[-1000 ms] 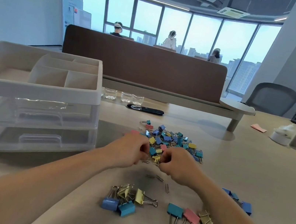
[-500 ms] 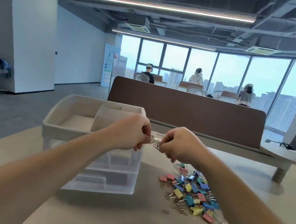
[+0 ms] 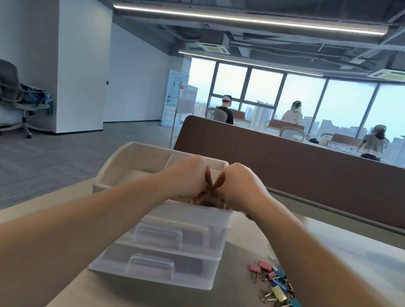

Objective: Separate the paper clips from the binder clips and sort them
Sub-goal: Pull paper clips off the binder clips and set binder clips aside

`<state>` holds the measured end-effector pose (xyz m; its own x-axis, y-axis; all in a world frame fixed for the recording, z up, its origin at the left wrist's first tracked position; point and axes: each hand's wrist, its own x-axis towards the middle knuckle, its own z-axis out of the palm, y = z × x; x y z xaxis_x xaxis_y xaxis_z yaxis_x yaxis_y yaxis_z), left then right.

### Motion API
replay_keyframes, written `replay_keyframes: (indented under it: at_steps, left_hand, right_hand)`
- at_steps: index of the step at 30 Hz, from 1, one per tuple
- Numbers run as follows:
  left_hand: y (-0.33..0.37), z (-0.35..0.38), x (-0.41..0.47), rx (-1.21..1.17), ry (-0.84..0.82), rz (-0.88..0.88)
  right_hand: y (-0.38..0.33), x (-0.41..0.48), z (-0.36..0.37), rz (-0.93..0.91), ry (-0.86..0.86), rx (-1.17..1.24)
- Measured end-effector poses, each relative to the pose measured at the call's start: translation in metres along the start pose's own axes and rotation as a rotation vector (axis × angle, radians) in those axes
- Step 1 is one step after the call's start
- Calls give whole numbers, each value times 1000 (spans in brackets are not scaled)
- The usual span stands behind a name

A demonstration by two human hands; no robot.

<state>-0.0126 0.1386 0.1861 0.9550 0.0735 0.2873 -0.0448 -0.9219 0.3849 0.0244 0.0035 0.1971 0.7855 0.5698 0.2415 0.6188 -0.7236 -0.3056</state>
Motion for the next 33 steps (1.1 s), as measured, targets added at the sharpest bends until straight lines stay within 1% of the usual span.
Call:
replay_keyframes:
  at_steps: [4, 7, 10, 12, 13, 17, 20, 25, 30, 33]
  left_hand:
    - [-3, 1, 0, -22, -1, 12]
    - [-2, 0, -4, -79, 13, 5]
    - [7, 1, -13, -160, 87, 30]
    - [19, 5, -20, -157, 162, 72]
    - [26, 9, -25, -170, 164, 93]
    - [58, 36, -41, -252, -5, 150]
    - [82, 69, -51, -229, -103, 192]
    - [115, 135, -59, -111, -255, 233]
    - [130, 181, -65, 11, -448, 273]
    - [129, 194, -67, 59, -511, 285]
  right_hand:
    - [4, 0, 0, -2, -7, 12]
    - [8, -4, 1, -4, 25, 16]
    - [13, -12, -2, -7, 100, -28]
    - [22, -24, -5, 22, 131, 25]
    - [29, -32, -7, 33, 147, 37]
    - [66, -73, -8, 89, 137, 31]
    - [98, -104, -6, 152, 90, 6]
    - [145, -152, 2, 285, -1, 0]
    - [178, -192, 25, 393, -277, -68]
    - [187, -205, 37, 450, -398, -128]
